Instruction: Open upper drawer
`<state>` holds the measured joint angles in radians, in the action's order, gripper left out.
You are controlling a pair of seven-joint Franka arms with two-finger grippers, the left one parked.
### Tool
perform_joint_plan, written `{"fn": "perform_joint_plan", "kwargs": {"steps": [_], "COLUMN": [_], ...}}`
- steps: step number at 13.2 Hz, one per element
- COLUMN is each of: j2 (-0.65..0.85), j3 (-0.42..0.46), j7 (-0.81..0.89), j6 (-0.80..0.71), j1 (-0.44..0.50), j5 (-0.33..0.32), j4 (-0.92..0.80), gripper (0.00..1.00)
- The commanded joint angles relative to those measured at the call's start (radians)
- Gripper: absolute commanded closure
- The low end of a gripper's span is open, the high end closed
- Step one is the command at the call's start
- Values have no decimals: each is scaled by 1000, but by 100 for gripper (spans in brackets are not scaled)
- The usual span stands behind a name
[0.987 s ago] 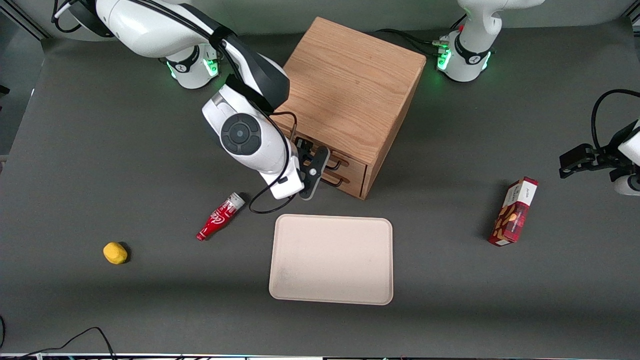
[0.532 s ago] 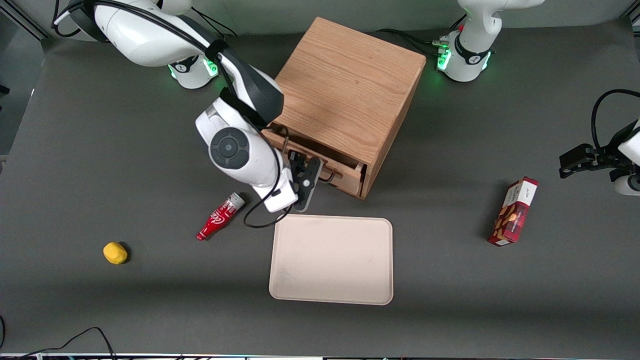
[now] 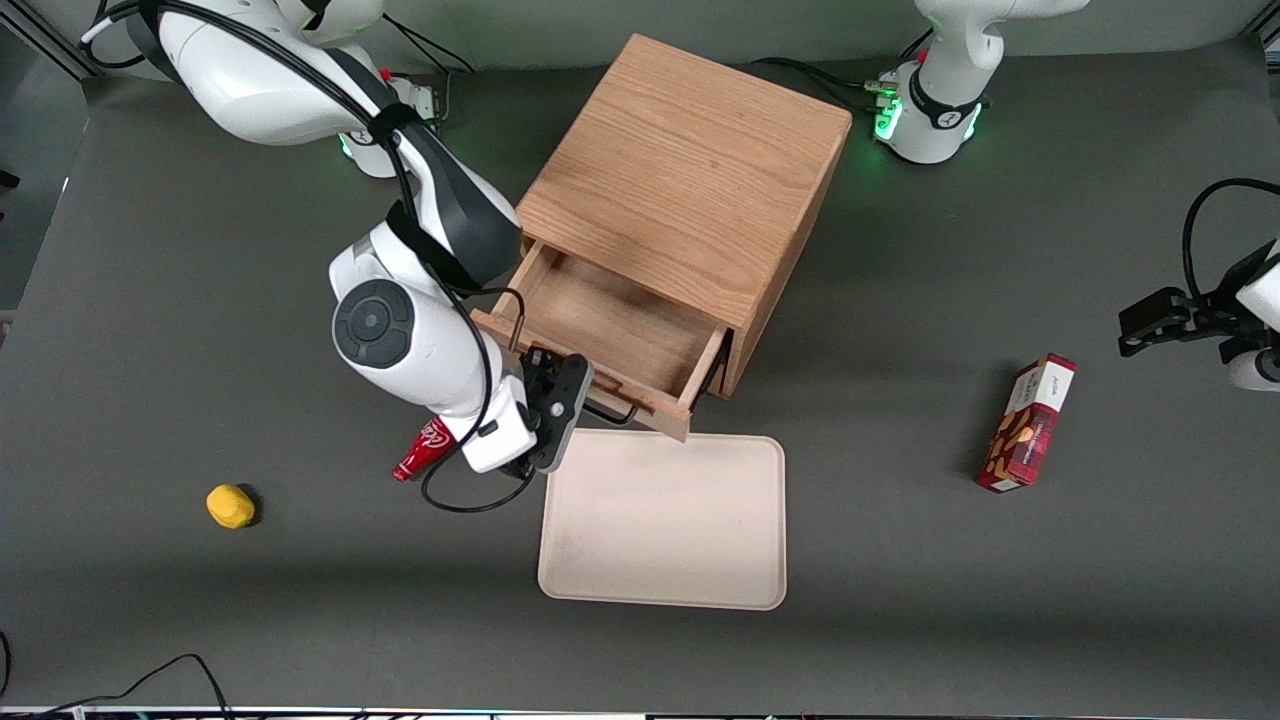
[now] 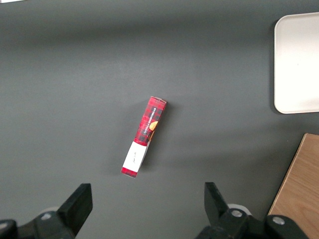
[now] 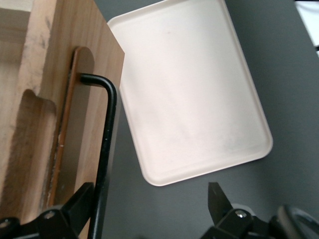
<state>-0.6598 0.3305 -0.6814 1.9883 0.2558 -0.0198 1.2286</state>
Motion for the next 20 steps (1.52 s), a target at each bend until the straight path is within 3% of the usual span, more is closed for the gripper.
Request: {"fn": "perform_joint_plan", "kwargs": {"steps": [1, 13, 16, 20], "j2": [-32, -15, 76, 238], "j3": [-30, -59, -59, -54], "j7": [-30, -8, 83, 334], "j6": [55, 150, 132, -64], "j1": [7, -44, -59, -119], "j5": [0, 4, 15, 3], "j4": [-35, -64, -63, -28], "gripper": [0, 0, 0, 0]}}
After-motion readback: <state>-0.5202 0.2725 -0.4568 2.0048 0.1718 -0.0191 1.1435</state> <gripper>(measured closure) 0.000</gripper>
